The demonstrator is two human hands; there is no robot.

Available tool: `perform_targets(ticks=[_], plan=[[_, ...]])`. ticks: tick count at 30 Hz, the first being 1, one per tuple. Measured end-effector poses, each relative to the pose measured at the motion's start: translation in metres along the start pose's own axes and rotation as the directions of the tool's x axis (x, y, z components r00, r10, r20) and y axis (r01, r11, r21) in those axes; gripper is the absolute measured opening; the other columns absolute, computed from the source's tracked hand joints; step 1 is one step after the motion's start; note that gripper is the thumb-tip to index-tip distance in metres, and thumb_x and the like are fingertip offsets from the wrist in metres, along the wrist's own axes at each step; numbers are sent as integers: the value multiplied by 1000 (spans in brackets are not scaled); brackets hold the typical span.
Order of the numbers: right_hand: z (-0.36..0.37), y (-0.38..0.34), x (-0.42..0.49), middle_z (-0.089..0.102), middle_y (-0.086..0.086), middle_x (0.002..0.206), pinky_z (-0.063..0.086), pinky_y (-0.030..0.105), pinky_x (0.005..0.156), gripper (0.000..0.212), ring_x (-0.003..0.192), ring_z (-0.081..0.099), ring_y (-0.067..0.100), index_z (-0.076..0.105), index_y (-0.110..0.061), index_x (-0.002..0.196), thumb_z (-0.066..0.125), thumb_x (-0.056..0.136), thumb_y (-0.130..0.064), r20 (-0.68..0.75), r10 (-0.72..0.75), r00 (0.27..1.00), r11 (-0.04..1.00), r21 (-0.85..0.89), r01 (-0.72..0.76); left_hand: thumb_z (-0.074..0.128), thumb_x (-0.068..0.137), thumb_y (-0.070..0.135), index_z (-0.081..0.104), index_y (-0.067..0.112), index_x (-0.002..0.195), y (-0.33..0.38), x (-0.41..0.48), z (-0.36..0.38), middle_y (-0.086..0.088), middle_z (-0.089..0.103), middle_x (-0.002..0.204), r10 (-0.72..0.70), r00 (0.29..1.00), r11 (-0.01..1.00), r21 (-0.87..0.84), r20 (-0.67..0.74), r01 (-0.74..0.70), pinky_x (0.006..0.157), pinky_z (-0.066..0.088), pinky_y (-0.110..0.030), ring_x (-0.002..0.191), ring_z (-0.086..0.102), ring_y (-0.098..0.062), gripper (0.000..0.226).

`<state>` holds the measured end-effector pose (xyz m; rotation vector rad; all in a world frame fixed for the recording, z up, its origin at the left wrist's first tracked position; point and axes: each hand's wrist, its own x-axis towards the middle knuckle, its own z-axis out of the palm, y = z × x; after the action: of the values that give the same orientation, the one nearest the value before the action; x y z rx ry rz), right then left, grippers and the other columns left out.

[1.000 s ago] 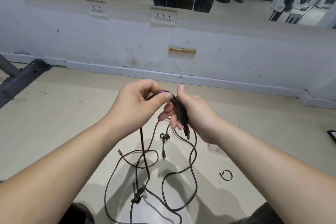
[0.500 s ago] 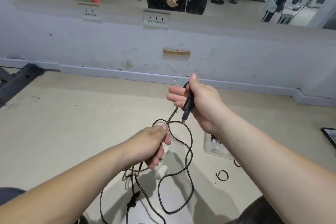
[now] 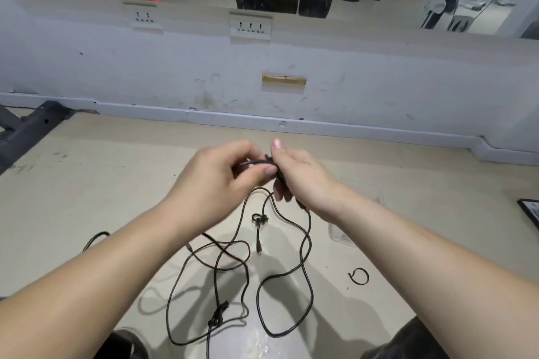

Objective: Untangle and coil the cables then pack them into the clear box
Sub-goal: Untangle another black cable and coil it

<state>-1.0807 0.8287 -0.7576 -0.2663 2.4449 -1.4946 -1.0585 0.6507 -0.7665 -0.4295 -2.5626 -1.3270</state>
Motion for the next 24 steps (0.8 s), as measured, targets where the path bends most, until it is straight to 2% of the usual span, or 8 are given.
perform_targets(ticks=[2, 4, 8, 11, 14, 18, 21, 24], plan=[[3, -7, -3, 70, 7, 63, 38, 23, 49, 78, 45, 45, 18, 65, 6, 87, 19, 110, -53, 170, 51, 984, 970, 225, -89, 84, 74, 55, 63, 21, 74, -6, 5, -7, 11, 56, 56, -119, 986, 989, -99, -115, 108, 52, 38, -19, 54, 45, -6, 40], [3, -14, -6, 71, 22, 77, 37, 29, 52, 69, 45, 43, 21, 59, -2, 82, 23, 108, -55, 288, 51, 956, 891, 420, -173, 82, 73, 62, 59, 11, 71, -11, 7, -11, 13, 43, 54, -244, 962, 961, -162, -123, 223, 47, 29, -16, 51, 38, -6, 55], [-9, -23, -5, 70, 18, 74, 36, 24, 46, 47, 44, 47, 17, 51, -16, 72, 38, 107, -45, 337, 75, 938, 622, 720, -308, 55, 91, 74, 63, 10, 79, -16, 3, -7, 1, 46, 57, -381, 908, 863, -286, 175, 417, 48, 36, -25, 51, 42, -14, 66], [-19, -23, 1, 77, 20, 98, 39, 19, 48, 50, 52, 56, 17, 50, -17, 73, 33, 109, -47, 238, 108, 965, 440, 859, -261, 57, 101, 53, 60, 12, 84, -19, -7, 11, -2, 53, 57, -431, 825, 807, -253, 365, 533, 50, 44, -26, 47, 50, -18, 45], [-15, -20, 4, 72, 27, 117, 43, 26, 60, 42, 76, 72, 29, 47, -13, 82, 29, 111, -37, 143, 164, 976, 486, 849, -206, 66, 97, 23, 58, 18, 93, -21, -16, 29, 4, 60, 62, -370, 809, 898, -47, 457, 438, 59, 53, -32, 55, 59, -19, 11], [-7, -11, 11, 70, 17, 119, 55, 31, 66, 30, 96, 76, 32, 52, -9, 93, 39, 111, -28, -127, 189, 974, 708, 705, -45, 58, 88, 25, 55, 34, 94, -19, -19, 31, 10, 67, 79, -305, 770, 936, 324, 561, 135, 63, 46, -23, 67, 56, -3, 11], [-9, -3, 12, 69, 2, 101, 59, 39, 90, 29, 94, 76, 22, 52, -15, 93, 40, 110, -34, -300, 179, 937, 872, 490, -9, 51, 73, 19, 57, 36, 93, -9, -19, 26, 13, 68, 92, -311, 743, 940, 307, 592, 149, 77, 55, -33, 80, 61, -6, 27], [-15, 5, 12, 70, 0, 102, 54, 39, 84, 24, 98, 72, 15, 49, -23, 94, 41, 108, -40, -404, -35, 914, 999, 7, 41, 45, 72, 24, 62, 38, 95, 2, -13, 16, 7, 69, 89, -323, 809, 945, 221, 491, 242, 83, 57, -42, 87, 65, -22, 32]])
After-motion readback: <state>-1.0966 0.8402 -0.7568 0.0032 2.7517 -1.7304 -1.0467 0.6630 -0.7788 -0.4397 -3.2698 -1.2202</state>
